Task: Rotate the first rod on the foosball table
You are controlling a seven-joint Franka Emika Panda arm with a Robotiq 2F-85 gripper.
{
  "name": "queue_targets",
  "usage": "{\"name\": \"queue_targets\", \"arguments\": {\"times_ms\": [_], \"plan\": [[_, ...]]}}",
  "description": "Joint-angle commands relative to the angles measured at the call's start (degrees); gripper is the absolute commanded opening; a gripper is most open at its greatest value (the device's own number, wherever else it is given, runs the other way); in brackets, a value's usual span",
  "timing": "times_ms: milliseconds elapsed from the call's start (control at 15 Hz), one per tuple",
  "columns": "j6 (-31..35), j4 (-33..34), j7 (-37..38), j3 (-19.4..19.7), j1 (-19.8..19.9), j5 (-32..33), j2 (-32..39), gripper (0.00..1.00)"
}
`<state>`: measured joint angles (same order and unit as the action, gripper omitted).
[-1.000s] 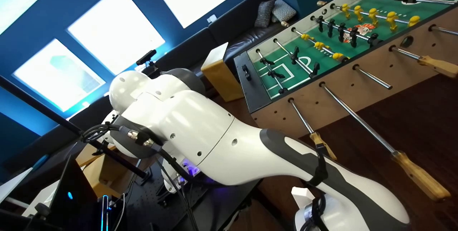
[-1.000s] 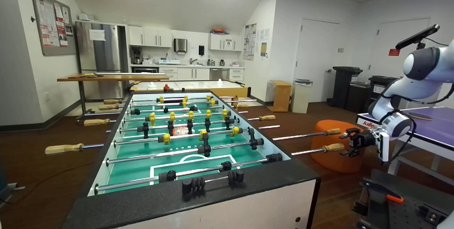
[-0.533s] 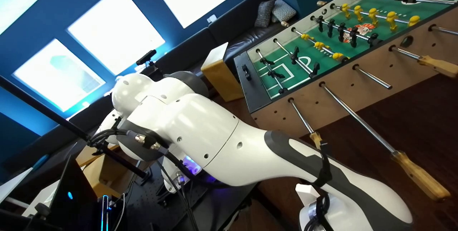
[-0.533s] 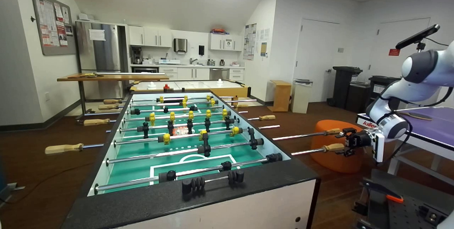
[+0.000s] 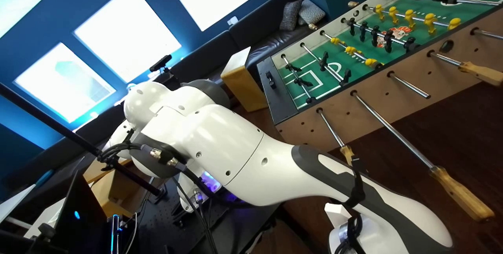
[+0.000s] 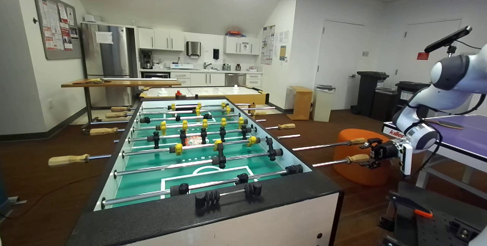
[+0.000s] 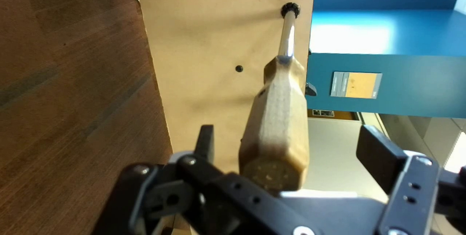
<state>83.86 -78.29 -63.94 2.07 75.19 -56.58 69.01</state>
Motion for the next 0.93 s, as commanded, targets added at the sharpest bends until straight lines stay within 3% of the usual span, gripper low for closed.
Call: {"name": "queue_targets", "arguments": {"times_ms": [0,867], "plan": [[-3.1,2.4,1.2,0.0,0.1,-0.4,1.7,1.00],[-7.5,8.5,4.0,0.4,-1.0,1.1,4.3,1.00]]}}
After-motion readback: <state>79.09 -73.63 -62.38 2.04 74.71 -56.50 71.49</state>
